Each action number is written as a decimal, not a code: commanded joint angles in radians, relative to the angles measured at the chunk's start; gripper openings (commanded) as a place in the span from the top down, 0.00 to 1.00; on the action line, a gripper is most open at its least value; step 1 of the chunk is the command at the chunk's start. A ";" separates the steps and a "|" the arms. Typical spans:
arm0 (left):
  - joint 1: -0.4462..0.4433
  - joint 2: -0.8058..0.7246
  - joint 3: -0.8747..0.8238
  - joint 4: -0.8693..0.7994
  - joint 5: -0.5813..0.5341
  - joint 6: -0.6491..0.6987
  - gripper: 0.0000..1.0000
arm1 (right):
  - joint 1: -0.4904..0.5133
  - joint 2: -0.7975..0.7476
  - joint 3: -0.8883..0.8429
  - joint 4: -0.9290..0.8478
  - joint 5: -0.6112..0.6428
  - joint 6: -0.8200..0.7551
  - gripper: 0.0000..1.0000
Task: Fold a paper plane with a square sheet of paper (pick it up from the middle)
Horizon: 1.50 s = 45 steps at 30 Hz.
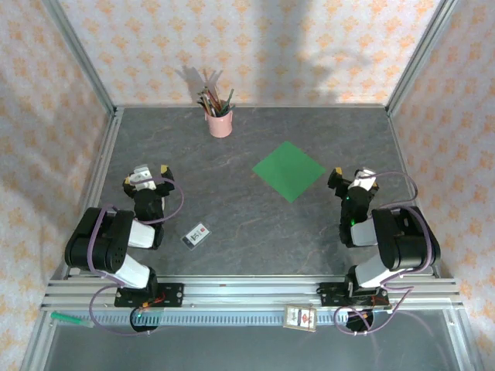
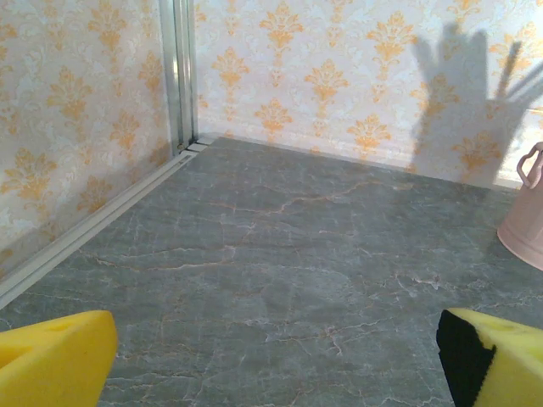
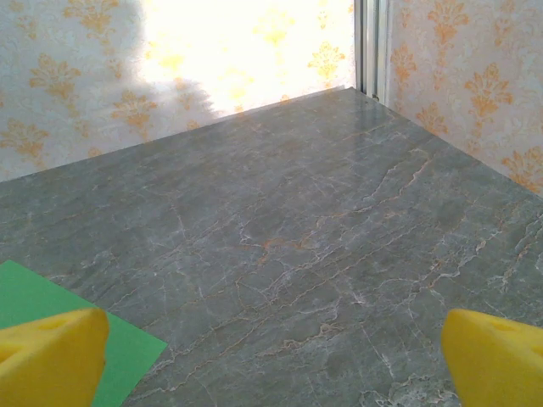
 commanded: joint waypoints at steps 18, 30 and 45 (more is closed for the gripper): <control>0.001 0.007 -0.001 0.046 -0.009 -0.004 0.01 | -0.001 -0.005 0.018 0.038 -0.005 -0.014 0.00; 0.001 0.007 -0.001 0.046 -0.009 -0.004 0.01 | -0.001 -0.007 0.014 0.043 -0.003 -0.015 0.00; 0.016 -0.455 0.240 -0.925 -0.234 -0.489 0.01 | 0.008 -0.438 0.340 -0.907 0.298 0.356 0.00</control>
